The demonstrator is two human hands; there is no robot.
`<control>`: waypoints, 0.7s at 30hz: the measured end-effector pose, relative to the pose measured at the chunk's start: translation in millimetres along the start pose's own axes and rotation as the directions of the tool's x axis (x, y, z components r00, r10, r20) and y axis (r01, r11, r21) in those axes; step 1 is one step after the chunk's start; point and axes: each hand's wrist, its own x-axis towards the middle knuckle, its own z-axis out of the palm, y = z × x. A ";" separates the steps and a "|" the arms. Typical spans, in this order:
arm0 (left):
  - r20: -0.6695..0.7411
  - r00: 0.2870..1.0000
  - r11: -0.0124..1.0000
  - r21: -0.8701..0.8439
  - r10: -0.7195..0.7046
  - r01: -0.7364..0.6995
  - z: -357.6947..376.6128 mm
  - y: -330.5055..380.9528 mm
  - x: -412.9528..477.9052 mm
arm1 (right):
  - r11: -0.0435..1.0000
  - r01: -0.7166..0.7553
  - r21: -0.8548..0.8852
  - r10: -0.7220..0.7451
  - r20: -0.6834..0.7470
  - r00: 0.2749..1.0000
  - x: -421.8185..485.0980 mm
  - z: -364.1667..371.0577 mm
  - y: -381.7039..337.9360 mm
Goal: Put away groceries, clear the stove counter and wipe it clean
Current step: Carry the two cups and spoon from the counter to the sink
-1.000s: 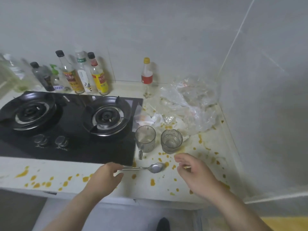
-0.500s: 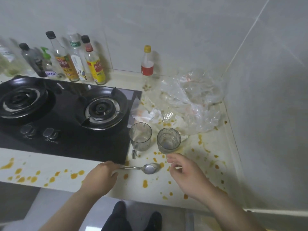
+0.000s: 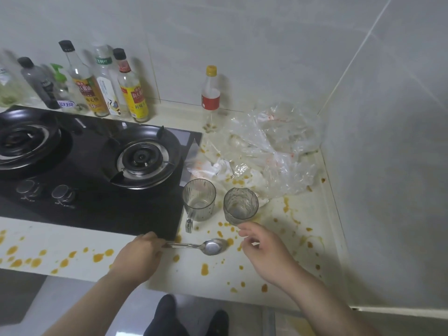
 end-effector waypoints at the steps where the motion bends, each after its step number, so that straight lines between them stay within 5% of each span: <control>1: 0.006 1.000 1.000 0.004 -0.013 0.013 -0.4 0.9 0.9 | 1.000 -0.003 0.002 0.003 0.000 1.000 0.2 0.7 0.1; 21: 0.259 0.966 0.981 0.193 -0.015 -0.036 -25.8 8.0 16.1 | 0.998 -0.051 -0.023 0.051 -0.004 0.999 -5.5 -4.8 7.3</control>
